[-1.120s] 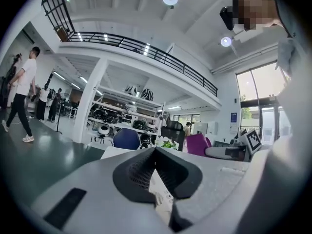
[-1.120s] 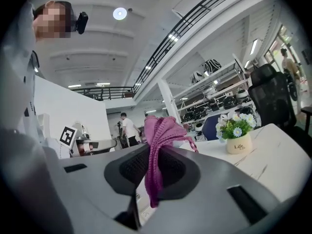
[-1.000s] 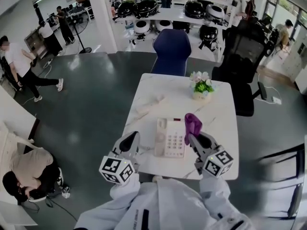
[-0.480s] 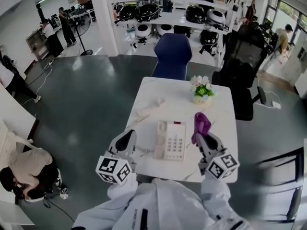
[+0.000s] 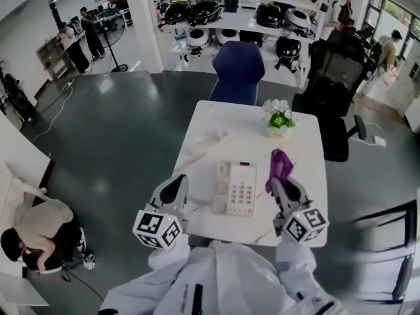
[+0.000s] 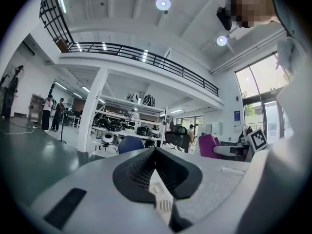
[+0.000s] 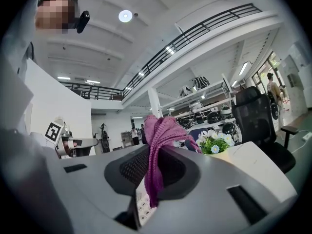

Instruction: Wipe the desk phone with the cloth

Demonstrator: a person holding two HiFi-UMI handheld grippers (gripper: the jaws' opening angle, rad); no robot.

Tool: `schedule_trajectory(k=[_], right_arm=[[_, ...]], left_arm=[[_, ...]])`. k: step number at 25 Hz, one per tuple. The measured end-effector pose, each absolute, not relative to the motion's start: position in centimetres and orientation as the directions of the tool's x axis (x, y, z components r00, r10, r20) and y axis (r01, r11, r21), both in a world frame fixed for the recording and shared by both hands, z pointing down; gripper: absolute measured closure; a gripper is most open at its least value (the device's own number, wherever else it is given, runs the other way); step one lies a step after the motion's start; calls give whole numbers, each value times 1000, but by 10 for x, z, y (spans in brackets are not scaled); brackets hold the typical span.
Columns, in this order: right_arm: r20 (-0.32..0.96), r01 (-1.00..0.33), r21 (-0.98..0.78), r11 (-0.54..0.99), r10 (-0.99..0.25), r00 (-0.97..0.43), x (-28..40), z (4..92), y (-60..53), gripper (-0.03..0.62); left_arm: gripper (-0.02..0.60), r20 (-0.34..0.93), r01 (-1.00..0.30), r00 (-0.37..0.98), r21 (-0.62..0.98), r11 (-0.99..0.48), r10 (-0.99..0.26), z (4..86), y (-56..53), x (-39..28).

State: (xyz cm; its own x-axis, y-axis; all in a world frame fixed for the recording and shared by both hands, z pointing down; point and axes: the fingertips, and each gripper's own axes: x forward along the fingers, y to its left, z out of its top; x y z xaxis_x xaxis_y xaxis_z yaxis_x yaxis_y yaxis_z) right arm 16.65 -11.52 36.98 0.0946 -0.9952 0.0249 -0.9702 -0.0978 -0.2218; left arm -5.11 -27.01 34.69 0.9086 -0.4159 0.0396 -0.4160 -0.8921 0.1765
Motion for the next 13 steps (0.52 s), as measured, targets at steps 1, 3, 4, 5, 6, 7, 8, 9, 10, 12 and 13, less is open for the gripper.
schedule_trajectory(k=[1, 3, 4, 5, 6, 7, 8, 9, 10, 12, 13], right_arm=[[26, -971, -219, -99, -995, 96, 167, 371, -115, 559], [29, -971, -216, -104, -995, 100, 168, 373, -114, 559], [32, -971, -214, -106, -994, 102, 169, 374, -114, 559], [36, -971, -211, -108, -994, 102, 169, 375, -114, 559], [41, -972, -209, -109, -994, 102, 169, 377, -114, 559], [44, -972, -207, -110, -994, 103, 169, 378, -114, 559], [45, -972, -205, -113, -993, 105, 170, 378, -114, 559], [46, -972, -203, -115, -993, 108, 170, 378, -114, 559], [47, -973, -200, -117, -993, 109, 171, 378, -115, 559], [52, -974, -194, -117, -993, 109, 172, 380, -116, 559], [54, -975, -191, -117, -993, 108, 172, 380, -116, 559]], left_arm=[[584, 39, -417, 908, 175, -892, -417, 347, -270, -51], [583, 38, -419, 907, 174, -891, -419, 348, -271, -51], [583, 37, -420, 907, 174, -891, -420, 348, -271, -51], [583, 37, -419, 907, 174, -891, -419, 348, -271, -51], [583, 39, -418, 908, 173, -892, -417, 348, -271, -51], [583, 42, -416, 909, 171, -893, -415, 349, -271, -51], [583, 45, -414, 910, 169, -894, -413, 349, -272, -50], [584, 46, -414, 910, 168, -895, -412, 350, -272, -50], [584, 47, -415, 909, 167, -894, -413, 350, -272, -50], [583, 49, -419, 908, 165, -893, -417, 351, -274, -50], [584, 49, -421, 907, 163, -892, -419, 351, -275, -50]])
